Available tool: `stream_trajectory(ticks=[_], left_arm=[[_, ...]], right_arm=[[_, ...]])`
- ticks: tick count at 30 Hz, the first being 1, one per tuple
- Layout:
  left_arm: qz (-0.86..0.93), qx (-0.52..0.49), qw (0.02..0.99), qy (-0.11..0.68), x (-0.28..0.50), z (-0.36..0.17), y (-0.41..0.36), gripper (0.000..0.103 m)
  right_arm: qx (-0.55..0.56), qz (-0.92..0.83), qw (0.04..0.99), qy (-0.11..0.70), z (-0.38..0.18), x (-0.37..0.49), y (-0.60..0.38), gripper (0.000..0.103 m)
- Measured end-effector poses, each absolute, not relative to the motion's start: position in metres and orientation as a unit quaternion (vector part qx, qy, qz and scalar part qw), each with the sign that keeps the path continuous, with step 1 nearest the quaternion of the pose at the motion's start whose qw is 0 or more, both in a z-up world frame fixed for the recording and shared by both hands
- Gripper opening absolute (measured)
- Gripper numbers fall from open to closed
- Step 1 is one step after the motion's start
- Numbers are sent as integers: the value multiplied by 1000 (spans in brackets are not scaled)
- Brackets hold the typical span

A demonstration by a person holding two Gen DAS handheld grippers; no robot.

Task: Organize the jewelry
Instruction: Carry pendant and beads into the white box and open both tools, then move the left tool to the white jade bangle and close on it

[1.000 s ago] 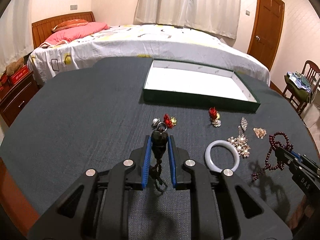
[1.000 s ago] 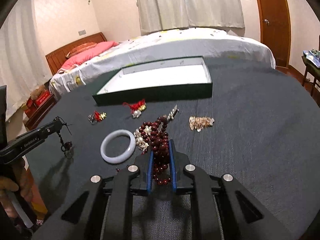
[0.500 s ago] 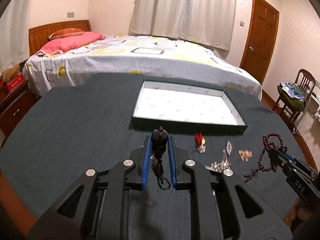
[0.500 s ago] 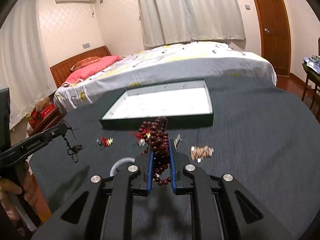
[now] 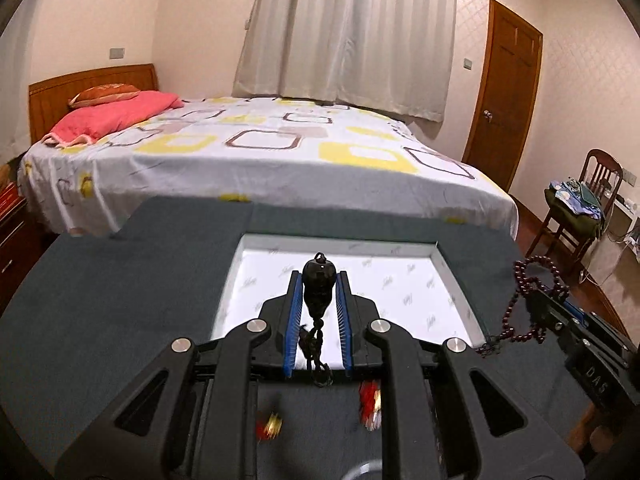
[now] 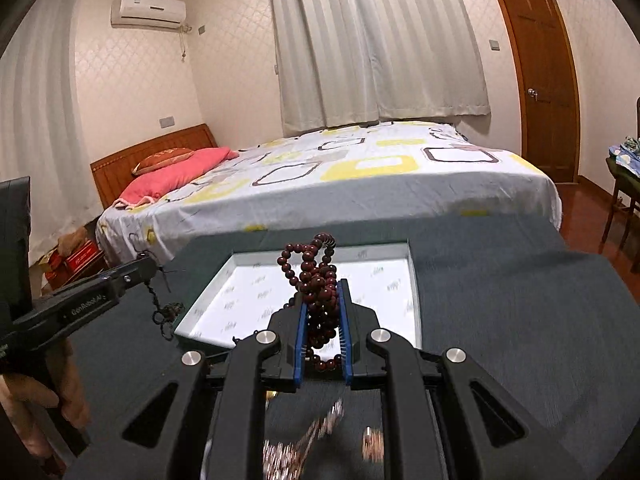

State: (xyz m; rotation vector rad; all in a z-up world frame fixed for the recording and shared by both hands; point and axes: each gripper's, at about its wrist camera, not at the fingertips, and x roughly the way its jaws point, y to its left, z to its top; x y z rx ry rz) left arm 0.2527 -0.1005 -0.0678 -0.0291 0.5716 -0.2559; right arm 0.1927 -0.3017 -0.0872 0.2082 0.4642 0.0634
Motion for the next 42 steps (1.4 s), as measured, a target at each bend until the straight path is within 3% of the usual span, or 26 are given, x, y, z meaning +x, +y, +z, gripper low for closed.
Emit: stream_trajectory(ticks=[9, 19, 21, 22, 23, 24, 26, 28, 29, 30, 42], left_arm=[[-128, 1, 925, 359, 337, -138, -140, 17], [-127, 26, 899, 417, 357, -184, -146, 17], [-126, 25, 898, 422, 358, -189, -145, 21], [-124, 25, 897, 423, 358, -190, -145, 33], [-120, 24, 897, 424, 358, -191, -144, 53], [-117, 20, 899, 422, 358, -191, -142, 60], [-119, 12, 900, 420, 357, -190, -139, 61], [-121, 13, 900, 419, 357, -189, -139, 65], [-119, 16, 901, 416, 356, -188, -138, 69], [-119, 17, 903, 414, 356, -187, -137, 70], [-116, 5, 925, 362, 308, -152, -118, 77]], right_arm=[[107, 20, 949, 295, -137, 265, -312, 14], [101, 4, 919, 381, -184, 291, -314, 14], [99, -1, 917, 386, -187, 292, -315, 14], [94, -1, 919, 383, -186, 292, -314, 15], [88, -3, 919, 384, -186, 292, -312, 15], [81, -2, 919, 386, -186, 292, -310, 16], [82, 8, 920, 384, -186, 291, -309, 22], [77, 16, 923, 377, -185, 288, -307, 37], [72, 11, 925, 374, -184, 287, -306, 60], [71, 9, 927, 368, -182, 285, -306, 69], [89, 1, 946, 312, -147, 240, -315, 69]])
